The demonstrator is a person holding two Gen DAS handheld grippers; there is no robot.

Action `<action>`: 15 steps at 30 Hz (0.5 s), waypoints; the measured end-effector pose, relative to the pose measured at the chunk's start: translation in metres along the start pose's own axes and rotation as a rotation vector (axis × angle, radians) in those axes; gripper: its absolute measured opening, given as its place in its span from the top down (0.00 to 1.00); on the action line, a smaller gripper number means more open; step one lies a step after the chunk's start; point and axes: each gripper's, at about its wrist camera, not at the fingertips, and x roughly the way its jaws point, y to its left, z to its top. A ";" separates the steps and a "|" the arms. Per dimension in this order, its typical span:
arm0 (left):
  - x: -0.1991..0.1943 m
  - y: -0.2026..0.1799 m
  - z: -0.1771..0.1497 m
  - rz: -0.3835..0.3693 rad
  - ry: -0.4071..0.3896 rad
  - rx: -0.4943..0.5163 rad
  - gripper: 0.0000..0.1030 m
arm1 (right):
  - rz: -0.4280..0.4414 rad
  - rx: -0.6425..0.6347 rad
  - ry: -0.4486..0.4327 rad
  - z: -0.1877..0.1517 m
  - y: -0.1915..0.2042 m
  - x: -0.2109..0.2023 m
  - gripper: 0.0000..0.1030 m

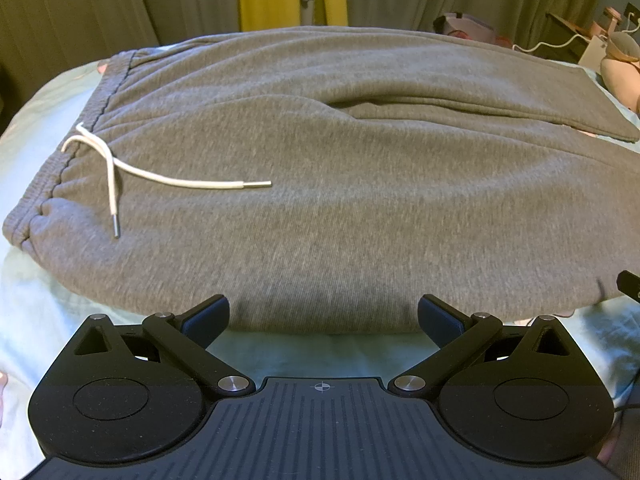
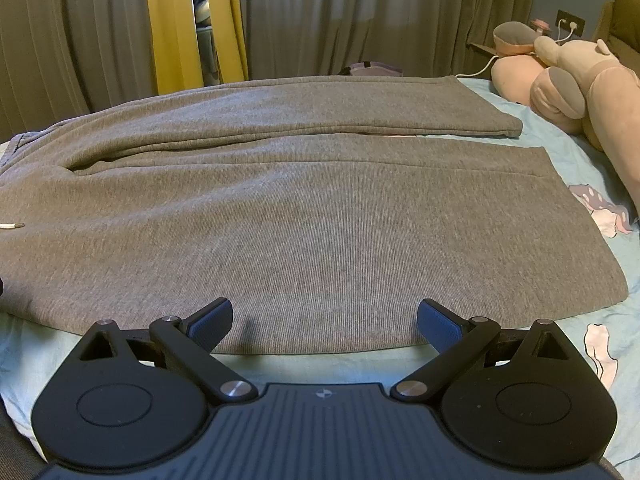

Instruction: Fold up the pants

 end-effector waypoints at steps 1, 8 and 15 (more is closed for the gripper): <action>0.000 0.000 0.000 0.000 0.000 0.000 0.00 | 0.000 0.000 0.000 0.000 0.000 0.000 0.04; 0.000 0.000 0.000 -0.001 0.000 0.000 0.00 | 0.000 0.000 0.000 0.000 0.000 0.000 0.04; 0.000 0.000 0.000 -0.001 0.000 -0.001 0.00 | -0.002 0.007 0.001 0.000 0.000 0.001 0.04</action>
